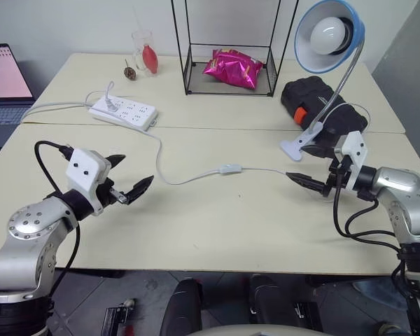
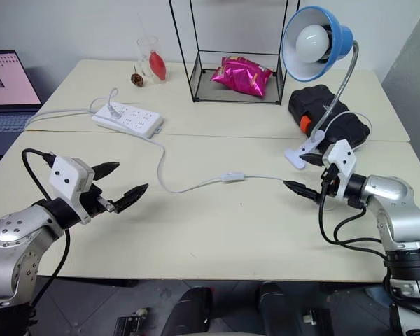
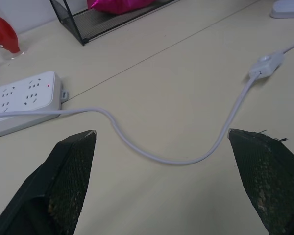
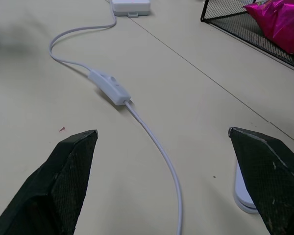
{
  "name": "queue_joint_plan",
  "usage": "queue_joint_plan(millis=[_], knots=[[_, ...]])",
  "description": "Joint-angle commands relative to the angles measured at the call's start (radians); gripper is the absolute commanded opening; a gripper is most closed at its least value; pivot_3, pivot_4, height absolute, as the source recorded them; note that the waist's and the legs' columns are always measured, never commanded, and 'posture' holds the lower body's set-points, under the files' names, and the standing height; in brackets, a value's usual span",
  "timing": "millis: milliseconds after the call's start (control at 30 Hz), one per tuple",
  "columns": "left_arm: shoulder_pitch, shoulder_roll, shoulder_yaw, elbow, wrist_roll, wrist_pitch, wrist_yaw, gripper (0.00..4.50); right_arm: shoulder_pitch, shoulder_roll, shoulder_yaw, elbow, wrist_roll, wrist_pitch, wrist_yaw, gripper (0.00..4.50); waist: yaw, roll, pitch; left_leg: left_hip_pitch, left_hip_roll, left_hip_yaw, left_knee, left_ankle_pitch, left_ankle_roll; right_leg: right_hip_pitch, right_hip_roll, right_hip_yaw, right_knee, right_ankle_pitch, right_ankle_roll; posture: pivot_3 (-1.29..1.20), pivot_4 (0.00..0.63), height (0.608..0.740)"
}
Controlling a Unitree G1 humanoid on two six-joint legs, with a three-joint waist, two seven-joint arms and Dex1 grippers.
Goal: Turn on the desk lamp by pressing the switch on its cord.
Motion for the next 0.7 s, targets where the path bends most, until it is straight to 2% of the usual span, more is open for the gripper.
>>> queue_joint_plan(millis=[33,300,533,700], knots=[[-0.032,0.009,0.005,-0.019,-0.008,-0.032,-0.010,4.47,0.011,0.005,-0.026,-0.053,0.025,0.007,-0.009,4.50,0.000,0.000,0.000,0.000,0.000,0.000,0.000,0.000,0.000,0.000,0.000,0.000,0.000,0.000,0.000,0.00,0.150,0.740],[-0.047,0.011,-0.033,-0.013,0.030,-0.032,0.005,4.47,0.033,0.018,-0.032,-0.093,0.028,0.023,-0.030,4.50,0.000,0.000,0.000,0.000,0.000,0.000,0.000,0.000,0.000,0.000,0.000,0.000,0.000,0.000,0.000,0.00,0.150,0.740],[-0.093,0.000,-0.020,0.042,-0.053,-0.032,-0.069,4.47,0.038,0.029,-0.040,-0.157,0.043,0.060,-0.069,4.50,0.000,0.000,0.000,0.000,0.000,0.000,0.000,0.000,0.000,0.000,0.000,0.000,0.000,0.000,0.000,0.00,0.150,0.740],[-0.129,-0.009,-0.089,0.102,0.011,-0.098,-0.080,4.47,0.055,0.028,-0.037,-0.232,0.078,0.139,-0.094,4.50,0.000,0.000,0.000,0.000,0.000,0.000,0.000,0.000,0.000,0.000,0.000,0.000,0.000,0.000,0.000,0.00,0.150,0.740]])
